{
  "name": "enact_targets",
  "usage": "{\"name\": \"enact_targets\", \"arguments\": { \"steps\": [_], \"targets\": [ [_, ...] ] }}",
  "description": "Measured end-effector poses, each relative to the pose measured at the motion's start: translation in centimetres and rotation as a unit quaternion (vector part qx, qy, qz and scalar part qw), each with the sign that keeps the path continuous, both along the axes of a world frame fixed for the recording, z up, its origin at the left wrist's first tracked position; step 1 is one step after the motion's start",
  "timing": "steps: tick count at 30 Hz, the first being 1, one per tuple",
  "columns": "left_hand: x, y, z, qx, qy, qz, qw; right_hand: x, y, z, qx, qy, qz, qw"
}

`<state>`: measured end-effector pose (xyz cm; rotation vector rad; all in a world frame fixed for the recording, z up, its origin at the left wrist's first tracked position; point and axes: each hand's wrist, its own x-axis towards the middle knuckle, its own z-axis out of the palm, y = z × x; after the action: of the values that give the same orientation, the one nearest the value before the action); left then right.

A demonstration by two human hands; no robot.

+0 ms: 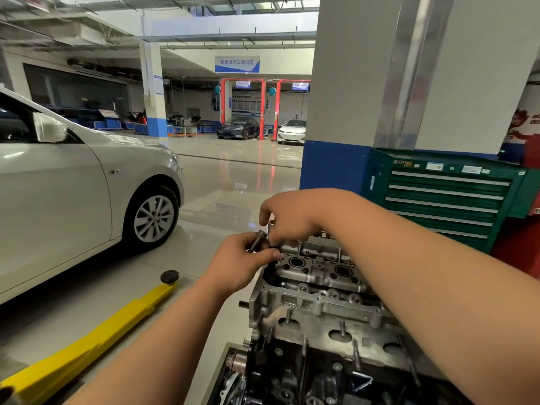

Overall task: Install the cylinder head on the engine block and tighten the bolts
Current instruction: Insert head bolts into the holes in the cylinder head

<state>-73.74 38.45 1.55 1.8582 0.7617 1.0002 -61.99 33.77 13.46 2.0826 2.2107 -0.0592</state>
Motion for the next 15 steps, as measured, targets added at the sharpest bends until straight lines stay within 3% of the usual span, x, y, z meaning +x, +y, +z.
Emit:
{"name": "enact_targets", "arguments": {
  "steps": [3, 7, 12, 15],
  "targets": [
    [-0.5, 0.2, 0.0, -0.003, -0.006, -0.017, 1.000, 0.2, 0.1, 0.2, 0.044, -0.051, 0.009, 0.998],
    [0.4, 0.2, 0.1, -0.016, -0.021, -0.007, 1.000, -0.1, 0.7, -1.2, 0.110, -0.100, -0.061, 0.987],
    [0.4, 0.2, 0.1, -0.046, -0.031, -0.032, 0.998, 0.3, 0.4, 0.0, 0.006, -0.012, 0.005, 1.000],
    [-0.3, 0.8, 0.2, -0.104, -0.024, -0.059, 0.993, 0.3, 0.4, 0.2, 0.034, -0.027, 0.003, 0.999]
  ]
}}
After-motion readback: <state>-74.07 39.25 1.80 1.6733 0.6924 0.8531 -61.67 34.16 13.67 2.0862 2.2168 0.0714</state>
